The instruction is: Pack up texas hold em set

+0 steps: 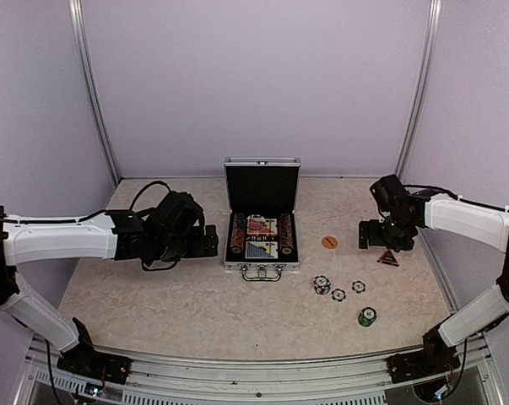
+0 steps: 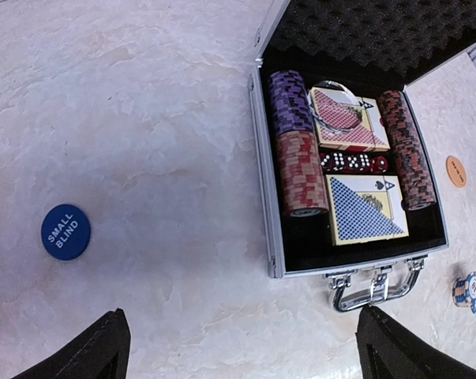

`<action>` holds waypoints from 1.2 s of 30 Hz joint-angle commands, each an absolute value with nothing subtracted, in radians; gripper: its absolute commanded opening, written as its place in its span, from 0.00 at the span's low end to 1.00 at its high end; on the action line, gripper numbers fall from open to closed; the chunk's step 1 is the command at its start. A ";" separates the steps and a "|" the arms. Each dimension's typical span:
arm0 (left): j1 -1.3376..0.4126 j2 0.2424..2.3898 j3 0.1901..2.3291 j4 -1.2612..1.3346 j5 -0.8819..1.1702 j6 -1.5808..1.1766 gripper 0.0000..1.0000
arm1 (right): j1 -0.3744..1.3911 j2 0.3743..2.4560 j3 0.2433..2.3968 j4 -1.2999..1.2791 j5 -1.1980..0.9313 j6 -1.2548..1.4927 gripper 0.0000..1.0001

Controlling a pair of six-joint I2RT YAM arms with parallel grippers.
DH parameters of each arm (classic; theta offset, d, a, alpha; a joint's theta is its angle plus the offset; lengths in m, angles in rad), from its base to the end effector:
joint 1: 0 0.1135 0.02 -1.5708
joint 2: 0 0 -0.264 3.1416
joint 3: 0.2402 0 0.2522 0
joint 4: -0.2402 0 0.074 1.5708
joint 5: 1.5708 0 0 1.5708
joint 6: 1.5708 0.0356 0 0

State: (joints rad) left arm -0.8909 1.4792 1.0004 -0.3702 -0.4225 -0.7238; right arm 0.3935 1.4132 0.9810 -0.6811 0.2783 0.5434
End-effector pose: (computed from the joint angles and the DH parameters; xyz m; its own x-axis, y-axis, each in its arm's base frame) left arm 0.2070 -0.2329 0.2369 -0.7105 -0.0819 -0.6989 0.0913 0.9741 -0.2069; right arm 0.2568 0.0960 0.2290 -0.8419 0.1888 -0.5055 0.2088 0.9778 0.0174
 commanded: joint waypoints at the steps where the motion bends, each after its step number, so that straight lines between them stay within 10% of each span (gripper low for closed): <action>1: -0.899 1.375 0.936 -0.355 -0.453 -0.676 0.99 | 0.351 1.447 0.957 -0.629 0.236 0.505 0.99; 36: -0.899 1.283 0.867 -0.360 -0.462 -0.653 0.99 | 0.154 1.638 0.860 -0.465 0.240 0.588 0.99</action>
State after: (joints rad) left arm -0.8921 1.2995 0.8837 -0.3668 -0.4500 -0.6674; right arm 0.1730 1.6222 0.8776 -0.4911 0.2314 0.5674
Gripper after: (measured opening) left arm 0.989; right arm 0.994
